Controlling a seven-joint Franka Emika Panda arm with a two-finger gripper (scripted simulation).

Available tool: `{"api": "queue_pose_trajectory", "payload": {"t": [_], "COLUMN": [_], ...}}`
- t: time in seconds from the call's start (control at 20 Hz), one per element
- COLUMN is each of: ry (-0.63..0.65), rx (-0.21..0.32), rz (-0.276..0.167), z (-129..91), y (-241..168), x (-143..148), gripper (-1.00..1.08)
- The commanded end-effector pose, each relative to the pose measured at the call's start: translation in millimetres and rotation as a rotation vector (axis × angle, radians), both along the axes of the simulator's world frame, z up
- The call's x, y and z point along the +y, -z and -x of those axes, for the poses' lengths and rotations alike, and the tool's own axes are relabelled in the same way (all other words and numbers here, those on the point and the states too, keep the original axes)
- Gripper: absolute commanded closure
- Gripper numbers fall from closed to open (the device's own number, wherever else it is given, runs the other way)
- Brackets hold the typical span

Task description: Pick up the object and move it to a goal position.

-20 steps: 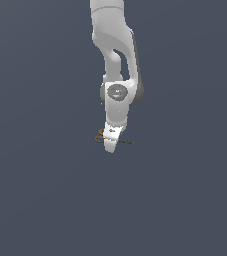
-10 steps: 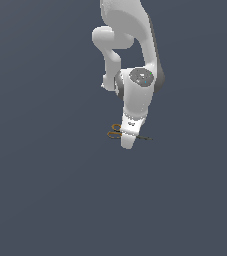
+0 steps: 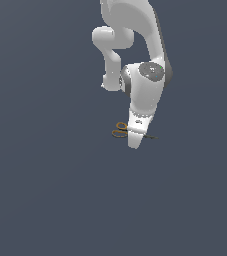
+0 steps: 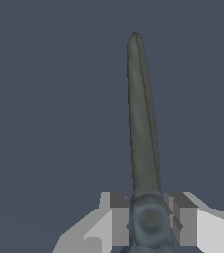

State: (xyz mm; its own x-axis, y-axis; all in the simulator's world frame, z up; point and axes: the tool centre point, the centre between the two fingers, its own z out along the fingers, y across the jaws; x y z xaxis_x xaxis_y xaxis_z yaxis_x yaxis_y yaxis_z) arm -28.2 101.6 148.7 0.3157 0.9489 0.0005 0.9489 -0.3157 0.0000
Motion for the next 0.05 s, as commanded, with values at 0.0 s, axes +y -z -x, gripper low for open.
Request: {"api": "queue_pose_trajectory", "payload": {"t": [0.0], "ry": [0.001], "rx": [0.000], "rz": [0.000], "z": [-0.5], "y": [0.4], "x": [-0.9], "gripper": [1.08]}}
